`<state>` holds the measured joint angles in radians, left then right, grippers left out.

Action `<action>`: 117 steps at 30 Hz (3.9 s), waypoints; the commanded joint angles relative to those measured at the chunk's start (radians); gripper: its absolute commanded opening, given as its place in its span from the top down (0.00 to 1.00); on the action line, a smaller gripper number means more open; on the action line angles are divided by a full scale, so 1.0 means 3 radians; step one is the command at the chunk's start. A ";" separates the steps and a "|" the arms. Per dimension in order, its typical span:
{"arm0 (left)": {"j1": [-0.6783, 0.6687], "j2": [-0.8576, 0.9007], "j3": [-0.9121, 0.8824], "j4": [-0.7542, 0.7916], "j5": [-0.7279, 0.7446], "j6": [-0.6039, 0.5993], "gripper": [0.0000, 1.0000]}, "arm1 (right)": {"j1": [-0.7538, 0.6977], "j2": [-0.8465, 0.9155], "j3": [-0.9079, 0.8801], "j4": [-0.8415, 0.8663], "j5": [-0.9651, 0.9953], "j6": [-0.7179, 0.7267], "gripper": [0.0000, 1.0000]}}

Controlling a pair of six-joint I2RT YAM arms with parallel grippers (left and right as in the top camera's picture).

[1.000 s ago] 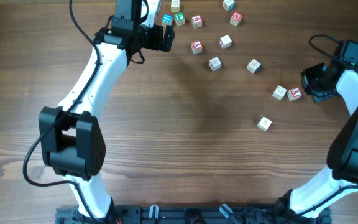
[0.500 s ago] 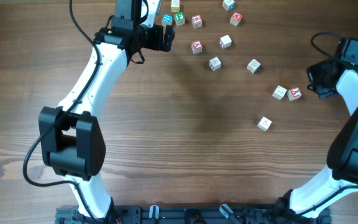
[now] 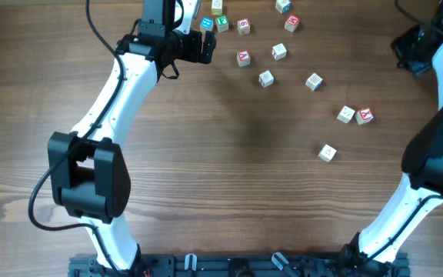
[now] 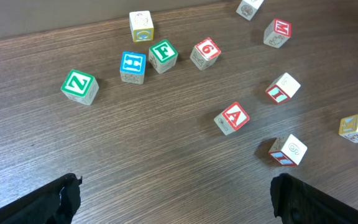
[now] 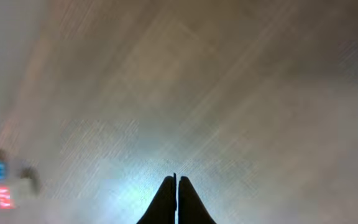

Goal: Form a circle

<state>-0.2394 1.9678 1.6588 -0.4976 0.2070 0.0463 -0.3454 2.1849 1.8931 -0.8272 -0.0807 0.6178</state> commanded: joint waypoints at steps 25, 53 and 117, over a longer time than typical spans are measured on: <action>0.0013 0.0029 -0.0017 -0.0104 -0.0008 -0.0009 0.00 | 0.0042 0.0080 -0.0463 -0.0905 0.0029 -0.0493 0.95; 0.0013 0.0029 -0.0017 -0.0113 -0.0009 -0.0009 0.00 | 0.0038 0.0080 -0.0732 -0.0675 -0.0338 -0.0577 0.96; 0.0013 0.0029 -0.0017 -0.0116 -0.0009 -0.0009 0.00 | 0.0038 0.0080 -0.0732 -0.1147 -0.0024 -0.0490 0.96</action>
<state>-0.2394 1.9678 1.6588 -0.5320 0.2070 0.0463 -0.3408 2.1975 1.6756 -1.1740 -0.0811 0.4698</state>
